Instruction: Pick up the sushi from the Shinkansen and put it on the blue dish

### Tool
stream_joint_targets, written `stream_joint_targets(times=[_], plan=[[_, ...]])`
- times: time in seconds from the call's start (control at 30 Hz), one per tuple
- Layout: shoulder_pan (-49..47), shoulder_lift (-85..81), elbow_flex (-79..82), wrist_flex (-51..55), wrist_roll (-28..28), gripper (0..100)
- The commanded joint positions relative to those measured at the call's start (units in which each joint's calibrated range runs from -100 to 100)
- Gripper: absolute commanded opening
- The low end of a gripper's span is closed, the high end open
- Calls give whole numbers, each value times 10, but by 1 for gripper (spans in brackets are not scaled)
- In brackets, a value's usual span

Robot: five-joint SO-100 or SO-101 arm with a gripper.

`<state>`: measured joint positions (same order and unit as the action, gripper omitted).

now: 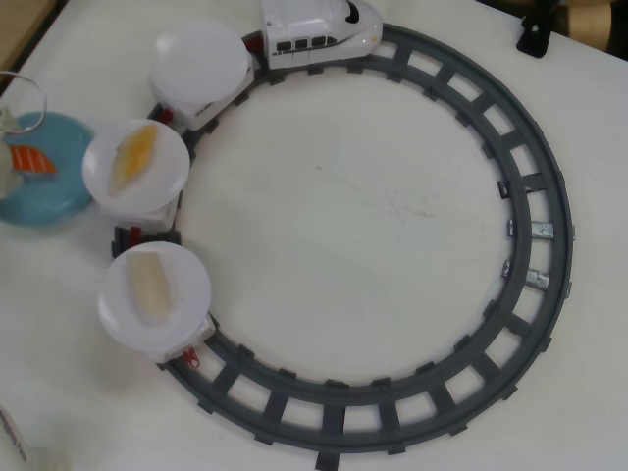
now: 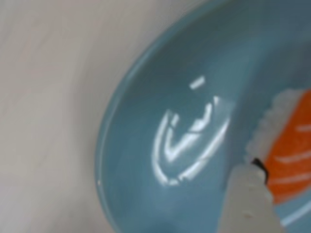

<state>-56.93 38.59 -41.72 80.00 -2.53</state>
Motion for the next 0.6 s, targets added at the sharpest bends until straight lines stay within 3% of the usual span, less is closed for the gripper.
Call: stream_joint_targets(times=[0.0, 0.4, 0.57], plan=[[-1, -45, -102, 65, 1, 23], [9, -239, -142, 188, 0, 23], [36, -362, -46, 191, 0, 23]])
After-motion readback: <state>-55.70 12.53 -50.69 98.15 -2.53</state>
